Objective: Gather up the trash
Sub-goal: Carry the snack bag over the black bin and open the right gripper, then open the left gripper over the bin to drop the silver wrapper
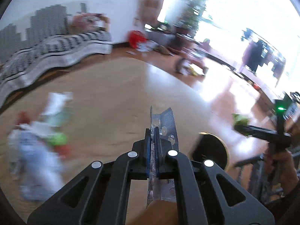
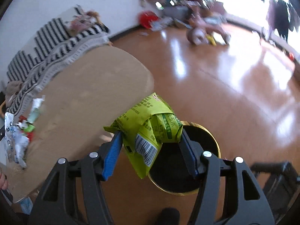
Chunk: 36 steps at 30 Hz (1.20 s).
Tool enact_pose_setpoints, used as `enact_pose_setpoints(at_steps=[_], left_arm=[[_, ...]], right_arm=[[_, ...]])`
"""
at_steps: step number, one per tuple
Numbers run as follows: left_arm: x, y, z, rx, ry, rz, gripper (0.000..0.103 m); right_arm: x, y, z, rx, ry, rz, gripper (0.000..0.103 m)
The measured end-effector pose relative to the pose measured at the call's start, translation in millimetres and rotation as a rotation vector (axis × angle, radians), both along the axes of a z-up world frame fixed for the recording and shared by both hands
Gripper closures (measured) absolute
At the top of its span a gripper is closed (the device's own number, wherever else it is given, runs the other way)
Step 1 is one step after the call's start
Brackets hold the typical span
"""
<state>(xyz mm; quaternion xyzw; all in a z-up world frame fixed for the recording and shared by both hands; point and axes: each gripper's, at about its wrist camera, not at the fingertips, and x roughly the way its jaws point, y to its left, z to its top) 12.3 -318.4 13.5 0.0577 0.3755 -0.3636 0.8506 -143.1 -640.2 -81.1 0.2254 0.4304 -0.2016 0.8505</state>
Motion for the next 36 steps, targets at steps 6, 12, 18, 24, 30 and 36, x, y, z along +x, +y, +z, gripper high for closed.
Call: enact_pose_setpoints(at_steps=[6, 12, 18, 24, 30, 36], left_arm=[[-40.0, -98.1, -39.9, 0.035, 0.07, -0.149, 0.1], [-56.6, -136.4, -65.6, 0.08, 0.097, -0.208, 0.1], [-56.6, -160.1, -81.4, 0.105, 0.115, -0.219, 0.1], [-63.1, -188.0, -104.8, 0.096, 0.153, -0.255, 0.1], [-72.1, -232.8, -143.3, 0.127, 0.193, -0.292, 0.1], [-75.8, -270.2, -171.4, 0.139, 0.227, -0.306, 0.1]], right_arm=[[-13.6, -35.4, -54.9, 0.079, 0.115, -0.027, 0.043], [-13.4, -42.7, -71.3, 0.09, 0.152, -0.023, 0.039], [-12.6, -49.2, -67.1, 0.103, 0.149, -0.036, 0.018], [-25.0, -52.5, -38.2, 0.114, 0.071, -0.113, 0.014], [-45.1, -63.2, -3.8, 0.094, -0.018, -0.151, 0.012], [-61.1, -85.7, -2.3, 0.117, -0.045, -0.194, 0.011]])
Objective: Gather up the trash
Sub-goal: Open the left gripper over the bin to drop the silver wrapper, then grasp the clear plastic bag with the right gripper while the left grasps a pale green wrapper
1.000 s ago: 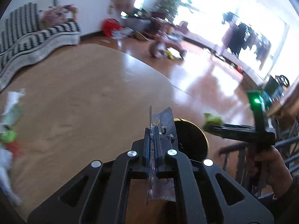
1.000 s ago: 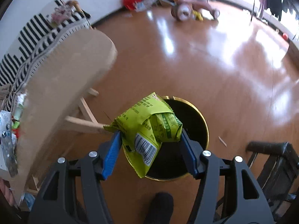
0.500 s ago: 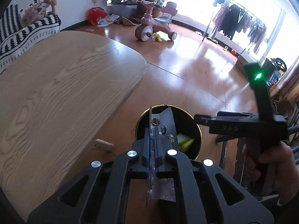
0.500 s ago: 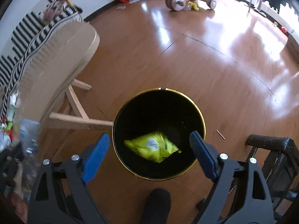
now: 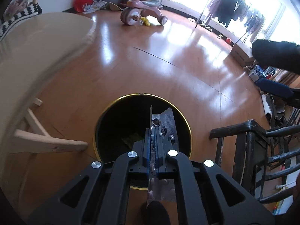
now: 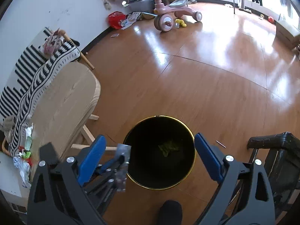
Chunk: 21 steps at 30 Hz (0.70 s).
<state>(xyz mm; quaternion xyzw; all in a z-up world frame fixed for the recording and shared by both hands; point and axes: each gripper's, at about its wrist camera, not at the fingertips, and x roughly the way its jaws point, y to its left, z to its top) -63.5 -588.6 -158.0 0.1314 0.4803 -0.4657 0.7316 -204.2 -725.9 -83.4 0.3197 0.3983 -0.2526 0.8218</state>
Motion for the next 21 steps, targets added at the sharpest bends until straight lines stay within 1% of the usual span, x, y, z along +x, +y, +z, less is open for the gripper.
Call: enact_pose_setpoints(at_steps=[3, 5, 6, 7, 9, 11, 12, 13, 14, 16, 17, 18, 19, 21], left_arm=[[-2.4, -7.7, -6.4, -0.002, 0.022, -0.003, 0.097], [-2.3, -13.9, -8.2, 0.006, 0.019, -0.006, 0.078], [-1.9, -15.0, -7.6, 0.004, 0.013, -0.001, 0.057], [-1.9, -14.3, -4.1, -0.003, 0.001, 0.01, 0.045], [-2.1, -11.2, 2.0, -0.014, -0.014, 0.016, 0.044], [-1.4, -3.1, 12.3, -0.023, -0.033, 0.022, 0.038], [0.6, 3.8, 19.1, -0.025, -0.044, 0.033, 0.03], [3.2, 11.0, 26.5, -0.027, -0.057, 0.047, 0.025], [7.8, 24.3, 38.4, -0.034, -0.07, 0.064, 0.024], [16.8, 55.0, 62.3, -0.051, -0.094, 0.092, 0.015], [21.1, 68.3, 71.8, -0.054, -0.109, 0.106, 0.013], [27.1, 90.9, 86.7, -0.057, -0.139, 0.13, 0.012], [30.0, 103.7, 94.8, -0.056, -0.156, 0.143, 0.012], [41.7, 156.6, 120.5, -0.05, -0.219, 0.192, 0.011]], right_arm=[[-2.9, -8.1, 0.4, 0.002, 0.001, -0.011, 0.011], [-2.7, -9.0, 0.6, 0.002, -0.003, -0.016, 0.011], [-2.8, -9.3, 0.9, 0.0, -0.003, -0.017, 0.011], [-2.4, -8.9, 1.4, -0.004, -0.002, -0.016, 0.011], [1.7, -5.3, 2.3, -0.015, 0.0, -0.012, 0.011], [7.1, -1.2, 5.4, -0.025, -0.002, -0.006, 0.011], [11.4, 3.4, 7.7, -0.029, -0.005, 0.003, 0.011], [16.3, 8.7, 9.8, -0.034, -0.008, 0.012, 0.011], [22.1, 15.7, 13.3, -0.043, -0.013, 0.024, 0.011], [35.9, 32.5, 21.7, -0.062, -0.029, 0.06, 0.011], [43.6, 42.0, 26.0, -0.07, -0.036, 0.082, 0.01], [54.3, 57.5, 31.3, -0.079, -0.049, 0.113, 0.01], [61.8, 68.5, 34.5, -0.082, -0.058, 0.135, 0.009], [80.9, 96.8, 41.2, -0.082, -0.079, 0.193, 0.009]])
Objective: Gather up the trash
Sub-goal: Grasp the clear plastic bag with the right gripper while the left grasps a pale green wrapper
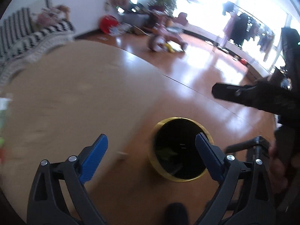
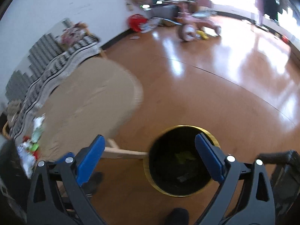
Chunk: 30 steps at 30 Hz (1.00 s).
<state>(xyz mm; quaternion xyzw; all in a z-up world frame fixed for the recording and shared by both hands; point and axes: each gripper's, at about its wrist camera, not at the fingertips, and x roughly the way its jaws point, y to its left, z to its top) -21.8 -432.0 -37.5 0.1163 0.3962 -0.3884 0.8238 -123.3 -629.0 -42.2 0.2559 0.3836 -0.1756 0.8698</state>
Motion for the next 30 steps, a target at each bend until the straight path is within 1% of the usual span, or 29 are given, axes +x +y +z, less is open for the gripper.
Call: enact_pose_setpoints(at_steps=[3, 5, 7, 8, 12, 14, 16, 18, 21, 22, 24, 26, 29, 30], left_arm=[[15.5, 72.3, 26.8, 0.003, -0.062, 0.084, 0.011], [27.9, 126.8, 39.8, -0.009, -0.076, 0.151, 0.011], [44.3, 190.6, 49.8, -0.013, -0.089, 0.255, 0.011], [50.9, 213.7, 53.5, -0.008, -0.096, 0.299, 0.011], [73.8, 305.9, 58.7, 0.027, -0.116, 0.439, 0.011], [82.8, 353.7, 51.9, 0.055, -0.14, 0.514, 0.011], [99.3, 386.1, 43.5, 0.09, -0.134, 0.57, 0.011], [116.1, 413.5, 35.6, 0.091, -0.11, 0.618, 0.011], [141.3, 442.5, 18.4, 0.055, -0.044, 0.657, 0.011], [144.3, 443.2, 14.1, 0.056, -0.041, 0.657, 0.011], [160.5, 445.8, 1.9, 0.085, -0.041, 0.666, 0.011], [174.2, 446.1, -10.7, 0.085, -0.015, 0.66, 0.011], [180.6, 449.2, -29.2, 0.099, -0.006, 0.642, 0.012], [184.4, 448.5, -33.8, 0.111, -0.003, 0.635, 0.015]], right_arm=[[37.3, 59.5, 11.1, 0.004, -0.028, 0.118, 0.009], [59.0, 99.0, 16.6, -0.001, -0.039, 0.195, 0.009], [80.1, 138.7, 22.2, -0.011, -0.046, 0.272, 0.009], [91.3, 162.1, 23.8, -0.011, -0.05, 0.314, 0.009], [127.0, 244.2, 24.7, 0.038, -0.068, 0.464, 0.009], [140.6, 277.5, 23.2, 0.053, -0.069, 0.519, 0.009], [152.7, 309.8, 21.2, 0.058, -0.07, 0.564, 0.009], [163.0, 338.2, 17.7, 0.067, -0.068, 0.609, 0.009], [177.2, 370.3, 10.9, 0.06, -0.046, 0.654, 0.01], [181.5, 376.0, 9.4, 0.058, -0.04, 0.661, 0.01], [189.4, 388.7, 4.7, 0.057, -0.022, 0.677, 0.014], [195.5, 395.2, 1.9, 0.053, -0.014, 0.682, 0.015], [203.4, 401.6, -2.4, 0.043, -0.006, 0.693, 0.015], [205.3, 404.8, -3.4, 0.042, -0.001, 0.699, 0.017]])
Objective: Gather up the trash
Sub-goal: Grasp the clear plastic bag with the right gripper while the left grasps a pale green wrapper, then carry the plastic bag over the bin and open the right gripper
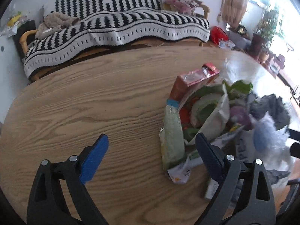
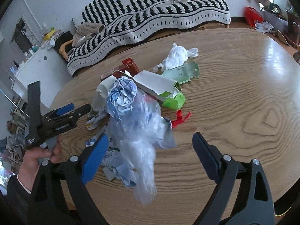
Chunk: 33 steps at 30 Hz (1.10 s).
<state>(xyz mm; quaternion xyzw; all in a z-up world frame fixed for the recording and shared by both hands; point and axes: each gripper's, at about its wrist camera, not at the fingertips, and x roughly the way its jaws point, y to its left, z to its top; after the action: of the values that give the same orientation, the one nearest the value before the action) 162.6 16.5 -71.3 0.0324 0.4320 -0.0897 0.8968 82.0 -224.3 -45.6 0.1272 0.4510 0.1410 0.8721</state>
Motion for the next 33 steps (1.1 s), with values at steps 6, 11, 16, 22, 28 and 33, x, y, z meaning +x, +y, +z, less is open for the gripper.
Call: enact_pose_setpoints(at_steps=[6, 11, 16, 22, 28, 33], left_arm=[[8.2, 2.7, -20.9, 0.007, 0.04, -0.014, 0.043], [3.8, 1.2, -16.5, -0.007, 0.044, -0.012, 0.087], [-2.1, 12.5, 8.3, -0.032, -0.023, 0.053, 0.088], [-8.7, 21.5, 33.9, -0.061, -0.076, 0.101, 0.088], [-17.4, 12.8, 49.1, -0.079, -0.093, 0.104, 0.088], [-29.5, -16.0, 65.5, -0.076, -0.121, 0.056, 0.088]], right_arm=[[6.7, 15.6, -8.2, -0.047, 0.01, 0.042, 0.028], [5.7, 25.2, -14.3, -0.076, 0.023, 0.071, 0.064], [-3.4, 22.8, 0.1, -0.081, -0.039, 0.062, 0.08], [-14.2, 3.2, 27.6, -0.047, -0.138, 0.017, 0.082], [-15.6, -40.0, 30.3, 0.193, -0.064, -0.01, 0.082], [-32.4, -61.3, 41.4, 0.072, -0.133, -0.046, 0.082]])
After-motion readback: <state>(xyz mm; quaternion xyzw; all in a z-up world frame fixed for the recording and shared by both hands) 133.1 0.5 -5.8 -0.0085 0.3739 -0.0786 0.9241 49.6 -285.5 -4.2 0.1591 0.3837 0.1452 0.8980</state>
